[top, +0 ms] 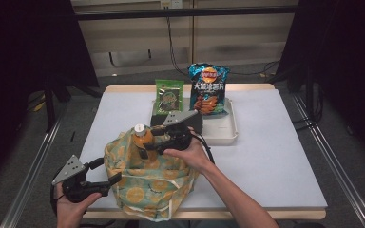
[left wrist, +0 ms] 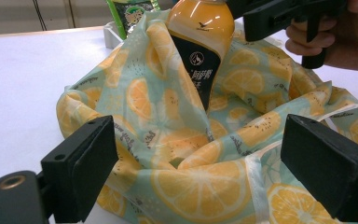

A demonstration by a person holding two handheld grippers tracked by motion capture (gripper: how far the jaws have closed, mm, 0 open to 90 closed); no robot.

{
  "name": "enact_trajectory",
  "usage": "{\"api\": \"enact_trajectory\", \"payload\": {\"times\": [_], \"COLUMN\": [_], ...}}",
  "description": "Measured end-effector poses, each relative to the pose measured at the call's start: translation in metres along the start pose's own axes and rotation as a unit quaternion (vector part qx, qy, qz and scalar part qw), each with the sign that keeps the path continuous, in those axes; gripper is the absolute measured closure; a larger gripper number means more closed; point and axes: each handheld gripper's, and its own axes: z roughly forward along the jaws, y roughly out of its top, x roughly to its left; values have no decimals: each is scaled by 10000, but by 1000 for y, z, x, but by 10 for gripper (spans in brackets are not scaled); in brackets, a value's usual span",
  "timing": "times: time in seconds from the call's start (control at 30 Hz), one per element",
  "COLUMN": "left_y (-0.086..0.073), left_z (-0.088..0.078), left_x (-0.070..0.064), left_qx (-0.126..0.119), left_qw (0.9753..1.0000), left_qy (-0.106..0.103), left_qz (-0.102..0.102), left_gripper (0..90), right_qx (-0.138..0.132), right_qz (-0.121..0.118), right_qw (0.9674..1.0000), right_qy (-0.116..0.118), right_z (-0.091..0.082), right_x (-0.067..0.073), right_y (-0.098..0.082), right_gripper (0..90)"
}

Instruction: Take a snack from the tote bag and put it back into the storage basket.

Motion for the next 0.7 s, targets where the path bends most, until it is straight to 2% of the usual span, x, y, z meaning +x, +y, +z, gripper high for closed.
{"api": "enact_trajectory", "payload": {"times": [0.3,0.47,0.7], "left_y": [0,0,0], "left_z": [0,1,2], "left_x": [1,1,0], "left_qx": [0,14,8], "left_qw": [10000,10000,10000], "left_qy": [-6,-32,-38], "left_qz": [-18,5,-11], "left_gripper": [104,104,104], "right_qx": [75,176,159], "right_qz": [72,40,60], "right_qw": [9999,9998,9997], "right_qy": [-83,-97,-151], "right_z": [17,29,43], "right_x": [-4,-3,-2], "right_y": [-1,-1,-3], "right_gripper": [284,266,259]}}
